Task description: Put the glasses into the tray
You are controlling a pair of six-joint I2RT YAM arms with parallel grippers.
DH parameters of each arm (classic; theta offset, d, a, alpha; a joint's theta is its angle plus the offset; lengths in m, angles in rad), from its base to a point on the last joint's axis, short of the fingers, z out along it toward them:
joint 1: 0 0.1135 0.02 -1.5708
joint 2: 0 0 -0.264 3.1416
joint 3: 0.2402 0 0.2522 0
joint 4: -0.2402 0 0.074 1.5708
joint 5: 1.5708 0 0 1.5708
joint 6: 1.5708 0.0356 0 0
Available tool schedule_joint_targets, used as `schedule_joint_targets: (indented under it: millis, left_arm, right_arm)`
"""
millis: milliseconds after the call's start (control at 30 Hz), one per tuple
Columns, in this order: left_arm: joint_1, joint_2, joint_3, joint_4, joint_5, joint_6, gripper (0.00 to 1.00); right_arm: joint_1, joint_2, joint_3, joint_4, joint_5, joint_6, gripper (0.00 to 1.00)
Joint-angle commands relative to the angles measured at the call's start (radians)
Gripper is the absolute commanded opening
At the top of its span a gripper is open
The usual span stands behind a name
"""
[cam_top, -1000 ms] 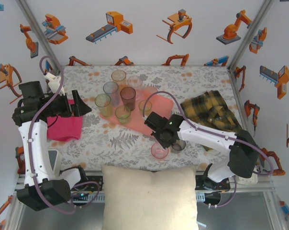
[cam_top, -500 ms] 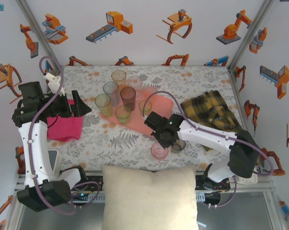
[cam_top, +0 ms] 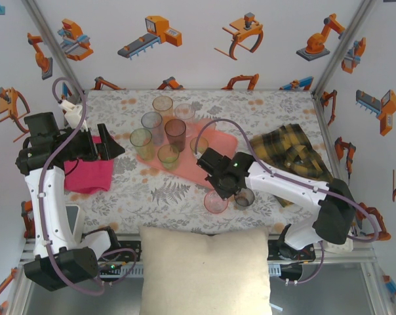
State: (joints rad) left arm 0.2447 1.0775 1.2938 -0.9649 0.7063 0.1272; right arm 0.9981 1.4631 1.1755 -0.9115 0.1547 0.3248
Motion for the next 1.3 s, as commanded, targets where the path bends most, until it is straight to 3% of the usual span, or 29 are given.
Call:
schedule_joint_targets:
  millis: [0,333,767,1267]
  left_arm:
    - [0.008,-0.016,-0.006,0.000,0.031,-0.009,0.97]
    - [0.008,-0.021,-0.013,0.009,0.041,-0.013,0.97]
    - [0.010,-0.018,-0.008,0.012,0.040,-0.014,0.97]
    - [0.010,-0.007,-0.010,0.014,0.038,-0.010,0.97]
  right_arm:
    - [-0.009,-0.011,0.050,-0.023,0.014,0.023,0.00]
    - [-0.086,0.042,0.170,0.018,-0.007,0.053,0.00]
    - [-0.121,0.314,0.442,0.029,0.061,0.046,0.00]
    - [-0.139,0.418,0.487,0.084,0.093,0.078,0.01]
